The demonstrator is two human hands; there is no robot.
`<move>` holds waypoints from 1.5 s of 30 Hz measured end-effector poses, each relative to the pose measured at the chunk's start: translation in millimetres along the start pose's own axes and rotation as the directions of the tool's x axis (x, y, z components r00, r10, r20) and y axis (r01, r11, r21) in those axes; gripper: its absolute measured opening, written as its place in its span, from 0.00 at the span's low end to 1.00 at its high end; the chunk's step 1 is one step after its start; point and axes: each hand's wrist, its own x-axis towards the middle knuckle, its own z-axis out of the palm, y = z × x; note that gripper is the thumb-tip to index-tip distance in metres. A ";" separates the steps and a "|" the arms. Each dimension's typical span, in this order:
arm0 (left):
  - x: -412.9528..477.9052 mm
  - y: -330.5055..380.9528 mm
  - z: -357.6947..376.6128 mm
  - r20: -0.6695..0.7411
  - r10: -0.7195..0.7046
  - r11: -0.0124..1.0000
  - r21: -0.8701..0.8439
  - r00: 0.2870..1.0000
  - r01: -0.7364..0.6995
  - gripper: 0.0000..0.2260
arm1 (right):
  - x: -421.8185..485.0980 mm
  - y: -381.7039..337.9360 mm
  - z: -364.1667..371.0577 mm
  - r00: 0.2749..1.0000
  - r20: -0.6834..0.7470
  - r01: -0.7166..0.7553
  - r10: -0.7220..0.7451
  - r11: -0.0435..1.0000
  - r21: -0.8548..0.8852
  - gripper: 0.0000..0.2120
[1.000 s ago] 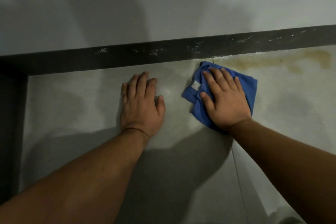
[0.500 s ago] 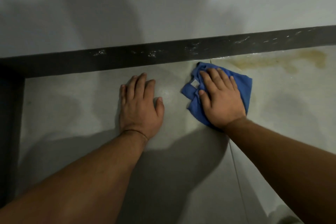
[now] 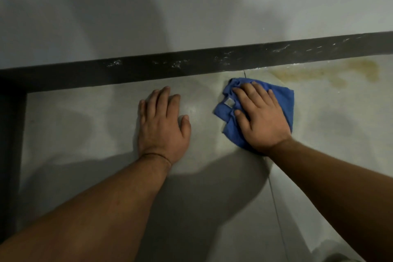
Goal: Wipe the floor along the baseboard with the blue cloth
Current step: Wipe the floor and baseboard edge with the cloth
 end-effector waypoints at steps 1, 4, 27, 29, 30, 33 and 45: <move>0.0 0.7 0.2 0.000 0.001 1.000 0.000 1.000 -0.001 0.26 | -0.7 3.7 0.2 0.998 -0.024 -0.051 0.051 0.999 0.005 0.30; 0.3 0.9 0.9 0.001 -0.005 1.000 0.010 1.000 0.005 0.26 | 12.7 0.4 2.3 0.982 -0.059 -0.184 0.182 0.983 -0.020 0.30; 1.4 0.1 0.6 0.022 0.001 1.000 0.023 1.000 -0.001 0.27 | 37.6 -49.2 12.2 0.996 -0.008 -0.085 0.084 0.994 -0.068 0.32; 1.5 0.0 1.2 0.021 0.001 1.000 0.019 1.000 -0.001 0.27 | 23.6 -39.6 9.0 1.000 0.014 -0.018 0.019 0.998 -0.062 0.31; 1.3 0.0 1.1 0.022 -0.001 1.000 0.017 1.000 0.000 0.26 | 15.0 -33.0 6.9 1.000 0.022 0.014 -0.013 0.999 -0.051 0.30; 1.0 2.4 -0.1 0.032 -0.005 1.000 0.013 0.999 0.005 0.26 | -13.2 -10.0 2.2 0.998 0.045 0.053 -0.052 0.998 -0.021 0.30; 27.6 126.9 11.0 0.071 0.140 0.980 -0.154 0.988 -0.127 0.25 | 26.1 43.0 -16.7 0.971 -0.005 -0.238 0.238 0.971 0.037 0.28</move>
